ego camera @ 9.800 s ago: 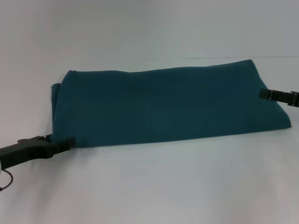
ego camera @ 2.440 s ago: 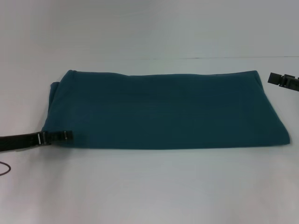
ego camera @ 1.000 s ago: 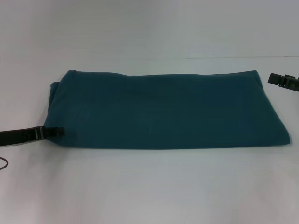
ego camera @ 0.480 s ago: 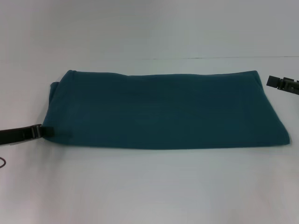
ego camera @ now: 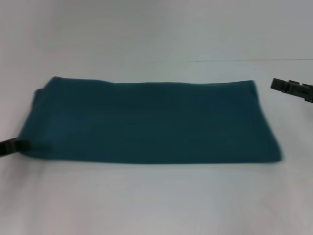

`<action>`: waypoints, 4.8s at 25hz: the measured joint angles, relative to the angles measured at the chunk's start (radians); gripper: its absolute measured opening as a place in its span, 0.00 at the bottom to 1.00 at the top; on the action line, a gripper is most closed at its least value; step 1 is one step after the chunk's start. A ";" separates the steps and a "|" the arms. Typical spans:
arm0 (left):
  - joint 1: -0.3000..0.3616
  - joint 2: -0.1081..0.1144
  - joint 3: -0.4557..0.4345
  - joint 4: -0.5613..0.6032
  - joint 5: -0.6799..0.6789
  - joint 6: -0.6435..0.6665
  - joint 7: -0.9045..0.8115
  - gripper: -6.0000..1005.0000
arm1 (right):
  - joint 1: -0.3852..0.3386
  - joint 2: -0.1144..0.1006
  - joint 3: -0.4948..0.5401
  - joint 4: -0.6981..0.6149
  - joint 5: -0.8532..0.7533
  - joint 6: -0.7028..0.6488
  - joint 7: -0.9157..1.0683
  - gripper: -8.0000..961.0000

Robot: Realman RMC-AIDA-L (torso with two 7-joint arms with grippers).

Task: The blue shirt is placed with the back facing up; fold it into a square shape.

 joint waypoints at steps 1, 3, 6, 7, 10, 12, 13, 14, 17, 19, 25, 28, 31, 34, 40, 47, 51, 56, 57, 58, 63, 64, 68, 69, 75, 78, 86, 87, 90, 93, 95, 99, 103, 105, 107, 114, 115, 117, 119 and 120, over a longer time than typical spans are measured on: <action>0.017 0.002 -0.012 0.019 0.000 0.006 0.002 0.03 | 0.004 0.003 0.000 0.000 0.000 0.002 0.001 0.96; 0.045 0.007 -0.038 0.055 0.001 0.024 0.003 0.03 | 0.015 0.010 0.000 0.001 0.000 0.007 0.003 0.96; 0.085 0.022 -0.094 0.105 0.002 0.053 0.003 0.03 | 0.031 0.021 -0.001 0.002 -0.002 0.019 0.007 0.96; 0.097 0.027 -0.113 0.120 0.003 0.064 0.003 0.03 | 0.036 0.025 -0.003 0.002 -0.003 0.023 0.008 0.96; 0.125 0.037 -0.147 0.156 0.006 0.084 0.003 0.03 | 0.048 0.036 -0.015 0.003 -0.003 0.037 0.008 0.96; 0.139 0.040 -0.163 0.181 0.015 0.090 0.003 0.03 | 0.053 0.041 -0.026 0.004 -0.002 0.048 0.008 0.96; 0.142 0.040 -0.168 0.191 0.020 0.092 0.002 0.03 | 0.056 0.042 -0.029 0.004 -0.001 0.053 0.008 0.96; 0.145 0.042 -0.173 0.204 0.026 0.094 0.000 0.03 | 0.057 0.045 -0.032 0.004 -0.001 0.056 0.008 0.96; 0.137 0.046 -0.180 0.230 0.009 0.140 -0.001 0.03 | 0.058 0.048 -0.038 0.004 0.000 0.058 0.003 0.95; 0.129 0.046 -0.178 0.232 -0.007 0.166 0.005 0.03 | 0.051 0.049 -0.040 0.004 0.000 0.057 0.001 0.95; 0.020 0.003 -0.143 0.225 -0.225 0.448 0.077 0.04 | 0.014 0.050 -0.033 0.006 0.002 0.046 -0.036 0.95; -0.047 -0.048 -0.063 0.227 -0.338 0.507 0.087 0.04 | -0.008 0.050 -0.031 0.006 0.003 0.038 -0.050 0.95; -0.106 -0.079 0.075 0.168 -0.452 0.500 0.099 0.04 | -0.030 0.043 -0.029 0.006 0.004 0.022 -0.055 0.95; -0.153 -0.078 0.224 -0.015 -0.567 0.438 0.159 0.04 | -0.053 0.029 -0.028 0.006 0.006 0.013 -0.061 0.95; -0.249 -0.083 0.296 -0.577 -0.711 0.174 0.495 0.04 | -0.071 0.010 -0.028 0.013 0.005 0.015 -0.081 0.95; -0.286 -0.085 0.267 -0.900 -0.746 0.121 0.923 0.12 | -0.072 0.001 -0.031 0.015 0.001 0.022 -0.082 0.95; -0.262 -0.084 0.254 -0.906 -0.738 0.209 0.976 0.19 | -0.068 0.007 -0.034 0.015 0.001 0.029 -0.081 0.95; -0.192 -0.082 0.236 -0.806 -0.748 0.308 0.978 0.45 | -0.052 0.007 -0.042 0.015 -0.006 0.022 -0.032 0.95; -0.170 -0.080 0.225 -0.775 -0.749 0.316 0.976 0.49 | -0.046 0.005 -0.047 0.015 -0.010 0.021 -0.003 0.95; -0.156 -0.079 0.221 -0.751 -0.749 0.318 0.975 0.54 | -0.040 0.001 -0.054 0.015 -0.014 0.020 0.029 0.95; -0.062 -0.076 0.129 -0.616 -0.751 0.303 0.973 0.73 | -0.021 -0.019 -0.086 0.015 -0.026 0.018 0.158 0.95; -0.048 -0.075 0.092 -0.600 -0.752 0.294 0.970 0.75 | -0.018 -0.022 -0.090 0.015 -0.027 0.017 0.175 0.95; -0.024 -0.071 0.012 -0.543 -0.752 0.232 0.910 0.81 | -0.011 -0.026 -0.094 0.014 -0.030 0.017 0.197 0.95; -0.022 -0.071 0.008 -0.528 -0.750 0.216 0.889 0.81 | -0.008 -0.026 -0.094 0.014 -0.030 0.017 0.200 0.95; -0.040 -0.070 0.018 -0.482 -0.742 0.027 0.749 0.81 | -0.001 -0.028 -0.102 0.012 -0.030 0.014 0.211 0.95; -0.062 -0.067 0.026 -0.482 -0.740 -0.076 0.728 0.81 | 0.001 -0.028 -0.125 0.011 -0.030 0.013 0.219 0.95; -0.113 -0.070 0.082 -0.485 -0.734 -0.300 0.732 0.81 | 0.003 -0.025 -0.148 0.014 -0.030 0.011 0.222 0.95; -0.121 -0.071 0.107 -0.486 -0.734 -0.312 0.731 0.81 | 0.004 -0.025 -0.149 0.014 -0.030 0.011 0.223 0.95; -0.133 -0.072 0.160 -0.487 -0.734 -0.321 0.721 0.81 | 0.004 -0.023 -0.154 0.015 -0.031 0.013 0.223 0.95; -0.143 -0.073 0.204 -0.485 -0.734 -0.322 0.707 0.80 | 0.004 -0.023 -0.156 0.015 -0.032 0.015 0.221 0.95; -0.151 -0.073 0.224 -0.486 -0.734 -0.327 0.705 0.80 | 0.001 -0.022 -0.156 0.015 -0.032 0.018 0.218 0.95; -0.162 -0.073 0.243 -0.487 -0.733 -0.345 0.705 0.78 | -0.003 -0.022 -0.156 0.015 -0.032 0.021 0.215 0.95; -0.176 -0.073 0.271 -0.488 -0.733 -0.373 0.704 0.77 | -0.006 -0.022 -0.157 0.015 -0.032 0.023 0.215 0.95; -0.182 -0.073 0.283 -0.489 -0.733 -0.385 0.704 0.76 | -0.007 -0.022 -0.157 0.015 -0.032 0.024 0.214 0.95; -0.188 -0.073 0.292 -0.491 -0.733 -0.391 0.704 0.75 | -0.008 -0.022 -0.157 0.015 -0.032 0.024 0.214 0.95; -0.191 -0.073 0.304 -0.487 -0.734 -0.394 0.704 0.72 | -0.009 -0.022 -0.157 0.015 -0.032 0.024 0.214 0.96; -0.191 -0.073 0.310 -0.485 -0.734 -0.394 0.704 0.72 | -0.008 -0.022 -0.157 0.015 -0.032 0.024 0.214 0.96; -0.191 -0.073 0.317 -0.483 -0.734 -0.395 0.705 0.71 | -0.008 -0.022 -0.157 0.015 -0.032 0.026 0.213 0.96; -0.191 -0.073 0.323 -0.482 -0.733 -0.396 0.708 0.71 | -0.006 -0.022 -0.157 0.015 -0.032 0.026 0.213 0.96; -0.191 -0.073 0.328 -0.481 -0.733 -0.396 0.710 0.70 | -0.005 -0.022 -0.157 0.015 -0.032 0.026 0.213 0.96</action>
